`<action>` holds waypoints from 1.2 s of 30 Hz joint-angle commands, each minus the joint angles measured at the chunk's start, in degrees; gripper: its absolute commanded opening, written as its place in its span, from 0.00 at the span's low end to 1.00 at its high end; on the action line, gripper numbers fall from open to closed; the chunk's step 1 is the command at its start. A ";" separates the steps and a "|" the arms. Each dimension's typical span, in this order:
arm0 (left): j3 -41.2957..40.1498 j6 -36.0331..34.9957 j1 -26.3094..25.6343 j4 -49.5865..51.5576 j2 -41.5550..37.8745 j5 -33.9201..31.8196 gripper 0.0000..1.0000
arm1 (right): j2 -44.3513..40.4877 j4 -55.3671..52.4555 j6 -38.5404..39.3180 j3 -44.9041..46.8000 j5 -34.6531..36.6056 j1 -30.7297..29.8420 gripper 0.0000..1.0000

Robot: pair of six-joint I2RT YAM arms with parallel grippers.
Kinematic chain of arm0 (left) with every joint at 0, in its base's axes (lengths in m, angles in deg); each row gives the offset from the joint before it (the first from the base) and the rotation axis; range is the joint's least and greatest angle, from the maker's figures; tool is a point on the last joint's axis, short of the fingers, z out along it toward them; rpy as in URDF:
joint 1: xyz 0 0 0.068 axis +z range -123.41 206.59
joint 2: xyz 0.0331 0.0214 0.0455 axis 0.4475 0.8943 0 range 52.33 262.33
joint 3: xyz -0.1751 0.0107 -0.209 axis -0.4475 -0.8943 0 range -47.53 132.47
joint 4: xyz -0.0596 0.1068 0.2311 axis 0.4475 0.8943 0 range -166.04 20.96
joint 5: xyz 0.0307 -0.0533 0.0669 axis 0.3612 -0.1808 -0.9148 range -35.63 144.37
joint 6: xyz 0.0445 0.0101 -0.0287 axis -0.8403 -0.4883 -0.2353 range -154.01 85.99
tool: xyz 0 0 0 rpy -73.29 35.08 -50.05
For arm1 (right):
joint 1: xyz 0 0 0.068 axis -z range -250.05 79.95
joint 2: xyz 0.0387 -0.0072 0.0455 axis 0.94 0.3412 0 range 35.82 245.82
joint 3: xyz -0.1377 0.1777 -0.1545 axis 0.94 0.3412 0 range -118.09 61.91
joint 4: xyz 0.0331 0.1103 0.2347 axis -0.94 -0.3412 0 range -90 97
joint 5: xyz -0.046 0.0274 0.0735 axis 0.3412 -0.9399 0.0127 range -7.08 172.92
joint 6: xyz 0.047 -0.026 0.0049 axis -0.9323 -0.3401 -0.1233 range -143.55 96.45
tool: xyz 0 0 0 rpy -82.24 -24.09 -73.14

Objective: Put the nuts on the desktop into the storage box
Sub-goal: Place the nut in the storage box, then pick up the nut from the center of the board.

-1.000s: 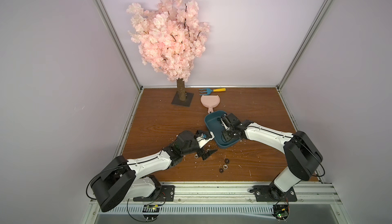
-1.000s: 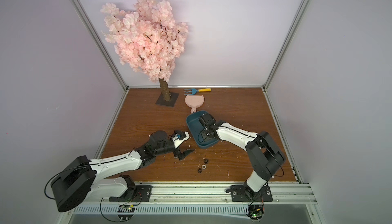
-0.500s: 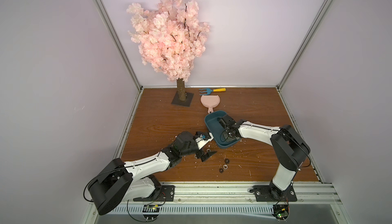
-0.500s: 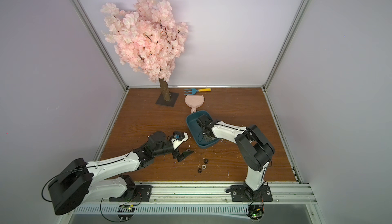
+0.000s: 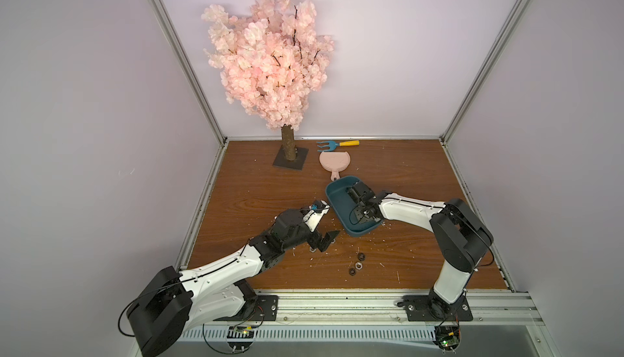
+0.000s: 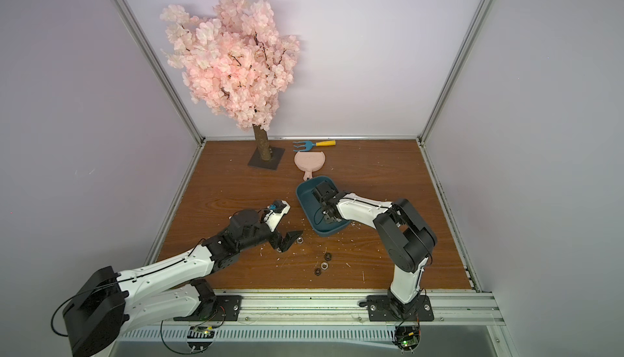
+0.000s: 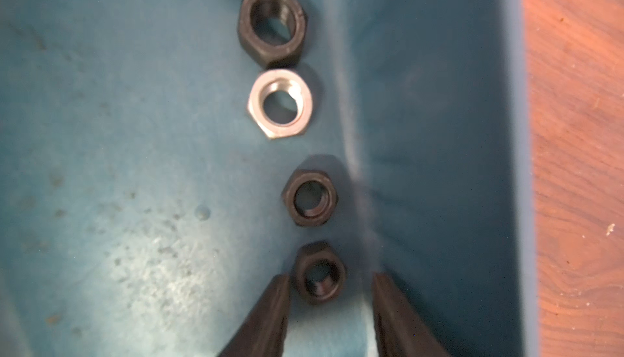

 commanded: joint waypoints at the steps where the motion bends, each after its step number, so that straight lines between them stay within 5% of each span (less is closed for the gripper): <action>1: 5.11 12.08 -0.28 14.53 1.75 -4.49 1.00 | -4.63 0.92 0.06 -1.10 1.18 0.00 0.46; 6: 8.74 17.81 -0.08 24.19 2.29 -3.74 1.00 | -11.25 6.22 1.52 0.81 -1.99 -0.90 0.46; 14: 9.25 24.97 -0.51 29.58 3.03 -3.33 1.00 | -26.49 23.50 8.00 11.88 -8.61 -2.04 0.59; 15: 9.49 24.90 -0.93 30.65 3.48 -4.04 1.00 | -28.62 25.61 9.57 13.55 -10.58 -2.08 0.64; 16: 9.98 24.96 -1.25 32.17 4.17 -4.85 1.00 | -31.21 28.43 12.00 15.70 -13.57 -2.28 0.96; 17: 10.21 25.34 -1.34 33.18 4.97 -5.51 0.99 | -34.03 31.51 14.22 18.46 -16.63 -2.37 0.99; 24: 10.80 26.08 -2.21 34.38 9.09 -8.03 0.88 | -49.43 52.55 23.50 35.65 -26.04 -2.63 0.99; 36: 11.69 29.28 -5.03 38.04 14.79 -10.22 0.70 | -55.18 50.48 22.99 37.20 -27.16 -2.94 0.99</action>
